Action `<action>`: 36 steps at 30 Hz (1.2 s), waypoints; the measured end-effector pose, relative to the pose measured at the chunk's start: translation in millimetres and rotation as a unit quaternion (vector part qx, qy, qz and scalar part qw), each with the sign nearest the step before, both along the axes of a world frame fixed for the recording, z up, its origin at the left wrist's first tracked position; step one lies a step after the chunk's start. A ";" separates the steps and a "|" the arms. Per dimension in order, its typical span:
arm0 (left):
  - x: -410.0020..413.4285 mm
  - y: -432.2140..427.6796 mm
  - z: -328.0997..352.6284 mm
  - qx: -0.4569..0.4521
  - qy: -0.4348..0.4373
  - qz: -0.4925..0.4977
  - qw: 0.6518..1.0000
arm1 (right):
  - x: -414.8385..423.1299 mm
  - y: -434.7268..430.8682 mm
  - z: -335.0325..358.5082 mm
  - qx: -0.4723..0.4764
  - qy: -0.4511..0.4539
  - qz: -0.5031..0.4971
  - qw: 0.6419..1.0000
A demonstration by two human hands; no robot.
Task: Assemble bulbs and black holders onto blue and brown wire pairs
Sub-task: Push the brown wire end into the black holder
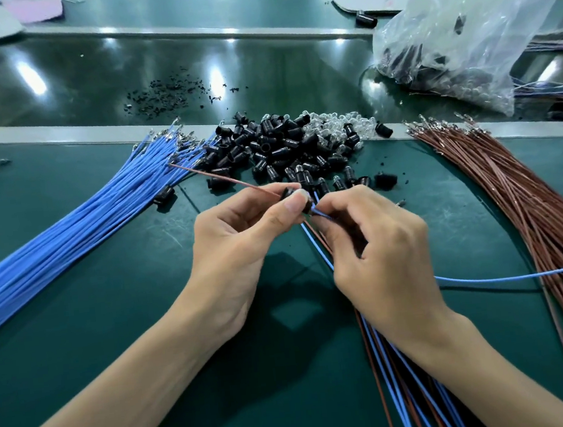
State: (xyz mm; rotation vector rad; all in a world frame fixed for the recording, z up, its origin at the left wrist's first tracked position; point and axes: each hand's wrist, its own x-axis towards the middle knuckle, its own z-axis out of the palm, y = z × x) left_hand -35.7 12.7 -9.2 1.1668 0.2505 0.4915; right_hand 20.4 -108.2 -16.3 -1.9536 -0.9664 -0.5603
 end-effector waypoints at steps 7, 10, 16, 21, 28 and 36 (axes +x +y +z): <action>1.6 45.4 13.0 -0.097 0.040 0.154 0.983 | 17.0 -24.0 1.7 -0.116 0.046 -0.056 0.991; -17.9 81.0 13.7 0.124 0.113 0.158 0.973 | 34.8 -40.7 10.2 -0.188 0.060 -0.074 0.977; -23.5 104.3 -3.1 0.330 0.224 0.212 0.892 | 47.5 -50.2 17.6 -0.326 0.113 -0.067 0.936; -19.1 106.9 -11.0 0.456 0.207 0.200 0.842 | 49.5 -55.4 16.2 -0.306 0.106 -0.110 0.940; -2.0 95.7 -9.7 0.731 0.114 0.204 0.641 | 48.1 -50.4 12.5 -0.281 0.087 -0.099 0.950; 32.4 92.6 -3.9 0.666 0.182 0.106 0.715 | 50.4 -50.2 10.6 -0.262 0.080 0.003 0.962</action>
